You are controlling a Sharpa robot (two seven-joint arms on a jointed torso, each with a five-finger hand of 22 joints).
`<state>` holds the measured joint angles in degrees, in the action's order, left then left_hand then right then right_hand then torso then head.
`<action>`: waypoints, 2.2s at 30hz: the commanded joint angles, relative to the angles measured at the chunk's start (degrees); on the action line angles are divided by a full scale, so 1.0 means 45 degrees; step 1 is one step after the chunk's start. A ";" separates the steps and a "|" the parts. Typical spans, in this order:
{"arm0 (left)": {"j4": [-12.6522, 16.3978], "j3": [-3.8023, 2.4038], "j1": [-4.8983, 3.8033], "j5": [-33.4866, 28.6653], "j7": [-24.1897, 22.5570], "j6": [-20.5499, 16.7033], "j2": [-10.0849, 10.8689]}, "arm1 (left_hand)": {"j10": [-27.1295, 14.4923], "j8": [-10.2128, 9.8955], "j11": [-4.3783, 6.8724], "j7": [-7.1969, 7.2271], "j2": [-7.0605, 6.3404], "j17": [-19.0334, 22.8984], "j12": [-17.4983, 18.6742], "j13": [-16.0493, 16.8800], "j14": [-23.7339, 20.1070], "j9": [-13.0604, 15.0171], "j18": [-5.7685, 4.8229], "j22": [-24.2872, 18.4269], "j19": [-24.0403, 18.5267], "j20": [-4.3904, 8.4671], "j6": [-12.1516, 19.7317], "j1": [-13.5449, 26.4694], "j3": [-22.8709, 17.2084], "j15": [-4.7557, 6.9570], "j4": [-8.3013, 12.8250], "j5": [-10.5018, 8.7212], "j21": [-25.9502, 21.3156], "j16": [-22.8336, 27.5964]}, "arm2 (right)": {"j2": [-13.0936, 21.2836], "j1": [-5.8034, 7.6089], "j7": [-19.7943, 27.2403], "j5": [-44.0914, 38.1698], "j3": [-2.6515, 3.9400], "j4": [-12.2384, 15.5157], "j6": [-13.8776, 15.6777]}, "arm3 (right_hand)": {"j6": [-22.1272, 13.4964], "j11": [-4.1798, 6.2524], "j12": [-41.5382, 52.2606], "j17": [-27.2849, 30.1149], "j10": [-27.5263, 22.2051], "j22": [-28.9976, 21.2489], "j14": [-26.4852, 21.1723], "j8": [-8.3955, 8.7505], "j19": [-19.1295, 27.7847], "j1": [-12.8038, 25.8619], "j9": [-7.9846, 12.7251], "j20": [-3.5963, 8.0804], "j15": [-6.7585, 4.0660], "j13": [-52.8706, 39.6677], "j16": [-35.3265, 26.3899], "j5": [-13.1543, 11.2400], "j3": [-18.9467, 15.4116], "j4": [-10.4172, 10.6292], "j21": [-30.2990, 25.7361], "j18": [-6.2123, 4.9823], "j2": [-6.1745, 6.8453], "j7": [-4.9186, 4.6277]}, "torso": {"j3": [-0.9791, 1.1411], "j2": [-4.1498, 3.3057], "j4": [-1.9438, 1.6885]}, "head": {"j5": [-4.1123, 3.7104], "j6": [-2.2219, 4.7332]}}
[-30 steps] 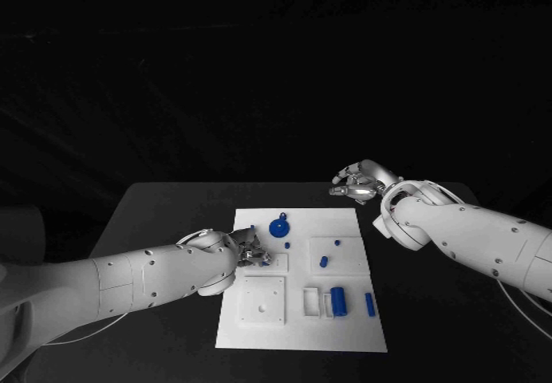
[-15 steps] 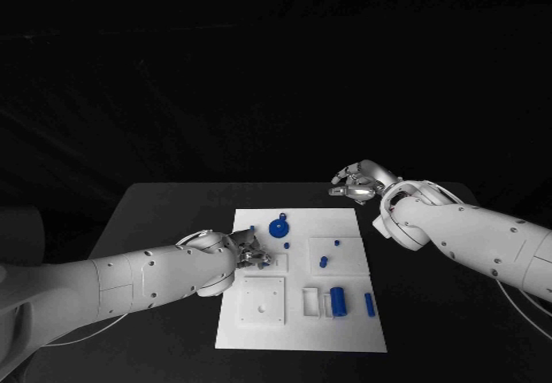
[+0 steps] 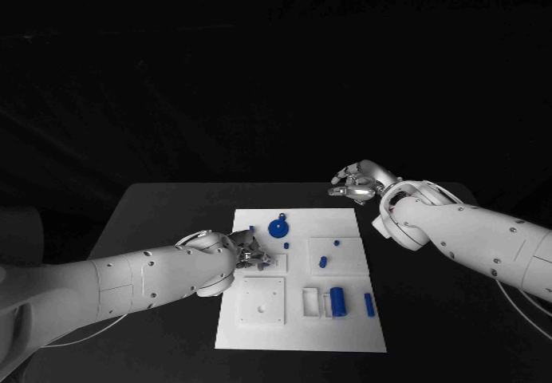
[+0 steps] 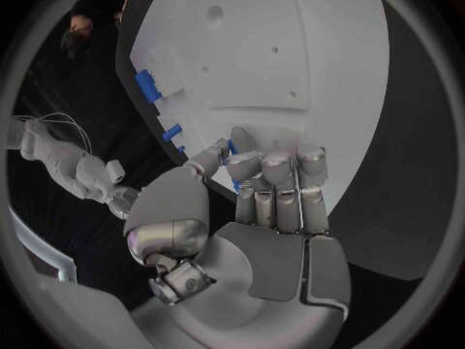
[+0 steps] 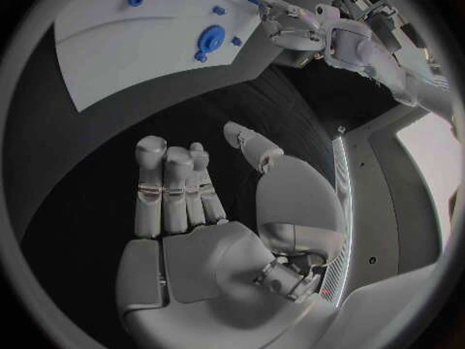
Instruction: Assemble the parts on the task board
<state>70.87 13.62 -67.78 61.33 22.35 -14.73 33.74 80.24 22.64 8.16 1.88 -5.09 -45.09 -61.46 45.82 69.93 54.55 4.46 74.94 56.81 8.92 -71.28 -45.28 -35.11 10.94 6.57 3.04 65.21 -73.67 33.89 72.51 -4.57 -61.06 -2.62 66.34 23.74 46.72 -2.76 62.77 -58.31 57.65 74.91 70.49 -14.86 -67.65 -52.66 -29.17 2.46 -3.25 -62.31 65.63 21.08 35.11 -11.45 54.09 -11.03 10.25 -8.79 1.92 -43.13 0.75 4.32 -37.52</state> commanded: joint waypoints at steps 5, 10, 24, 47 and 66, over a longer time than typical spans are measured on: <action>-0.0080 -0.0005 0.0008 -0.0193 -0.0031 0.0027 -0.0030 | -0.0002 0.0102 0.0072 0.0070 -0.0454 0.0014 -0.0087 -0.0058 -0.0095 -0.0027 0.0196 0.0130 -0.0081 0.1345 0.0084 0.0083 0.0000 0.0045 -0.0335 -0.0043 0.0034 -0.0053 | -0.0006 0.0000 0.0062 -0.0044 0.0006 0.0008 -0.0147 | 0.0014 0.0025 0.0086 0.0012 -0.0079 0.0164 0.0004 -0.0058 0.0023 0.0001 -0.0017 0.0067 -0.0092 0.0025 0.0068 0.0084 -0.0074 -0.0012 -0.0069 -0.0883 -0.0111 -0.0083 | 0.0001 0.0000 0.0004 | -0.0010 -0.0002; -0.0091 -0.0006 0.0008 -0.0227 -0.0039 -0.0024 -0.0024 | -0.0008 0.0123 0.0073 0.0071 -0.0658 0.0016 -0.0104 -0.0089 -0.0104 -0.0030 0.0210 0.0123 -0.0078 0.1350 0.0096 0.0143 -0.0028 0.0047 -0.0584 -0.0051 0.0034 -0.0061 | -0.0002 0.0000 0.0061 -0.0044 0.0006 0.0009 -0.0154 | 0.0015 0.0025 0.0090 0.0012 -0.0078 0.0165 0.0005 -0.0058 0.0021 0.0005 -0.0018 0.0067 -0.0092 0.0029 0.0069 0.0087 -0.0076 -0.0009 -0.0070 -0.0883 -0.0113 -0.0083 | -0.0003 -0.0008 0.0005 | -0.0019 -0.0004; -0.0127 -0.0008 0.0009 -0.0479 -0.0124 -0.0238 -0.0007 | -0.0021 0.0215 0.0075 0.0074 -0.1905 0.0032 -0.0159 -0.0205 -0.0131 0.0009 0.0274 0.0081 -0.0035 0.1372 0.0172 0.0328 -0.0541 0.0077 -0.2368 -0.0055 0.0068 -0.0097 | 0.0002 0.0000 0.0066 -0.0043 0.0006 0.0014 -0.0143 | 0.0015 0.0026 0.0100 0.0013 -0.0077 0.0168 0.0006 -0.0057 0.0015 0.0012 -0.0022 0.0068 -0.0093 0.0040 0.0070 0.0095 -0.0079 -0.0004 -0.0071 -0.0883 -0.0117 -0.0083 | 0.0002 0.0000 0.0007 | -0.0027 -0.0001; 0.0364 -0.0582 -0.0107 -0.2035 -0.0358 0.0084 0.0639 | -0.0376 -0.0407 -0.0178 -0.0184 -0.0885 0.0175 0.0080 -0.0464 -0.0621 -0.0332 0.0402 -0.0027 -0.0747 0.1314 0.1022 -0.0389 0.3456 0.0156 -0.2261 -0.0027 -0.0264 0.0174 | 0.0083 0.0000 0.0083 -0.0031 0.0004 -0.0042 -0.0102 | 0.0007 0.0025 0.0115 0.0015 -0.0079 0.0172 0.0006 -0.0051 0.0010 0.0018 -0.0026 0.0070 -0.0093 0.0061 0.0071 0.0103 -0.0084 -0.0005 -0.0076 -0.0883 -0.0114 -0.0083 | 0.0009 0.0012 -0.0008 | -0.0074 0.0107; -0.0326 -0.1124 -0.1150 -0.2438 -0.0396 0.1895 0.0913 | -0.2131 -0.2095 -0.1247 -0.1276 -0.0162 0.1307 0.2940 -0.2044 -0.2333 -0.1271 -0.0342 -0.0929 -0.2250 0.0407 0.2988 -0.2928 0.4614 -0.1302 -0.1793 0.4234 -0.2486 0.2771 | 0.0076 0.0000 0.0111 0.0038 0.0004 -0.0163 -0.0088 | -0.0073 0.0013 0.0132 0.0022 -0.0095 0.0176 -0.0002 -0.0003 0.0010 0.0012 -0.0016 0.0072 -0.0083 0.0096 0.0065 0.0113 -0.0079 -0.0014 -0.0091 -0.0883 -0.0098 -0.0098 | -0.0008 0.0000 0.0004 | 0.0008 0.0404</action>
<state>70.00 8.60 -72.78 51.81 21.16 -9.37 38.16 70.65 13.42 2.88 -3.70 -6.10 -39.32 -48.57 36.80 59.39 48.99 3.98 70.89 47.09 5.74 -58.21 -58.43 -14.32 5.46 -1.88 21.92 54.29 -61.49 34.27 72.51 -4.52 -60.97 -2.62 65.63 23.74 46.59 -2.76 62.99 -58.26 57.65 74.94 70.49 -14.86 -67.56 -52.66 -29.19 2.32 -3.25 -61.97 65.63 21.30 35.11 -11.45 53.89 -11.03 10.25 -8.73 1.91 -43.08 0.70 4.15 -35.95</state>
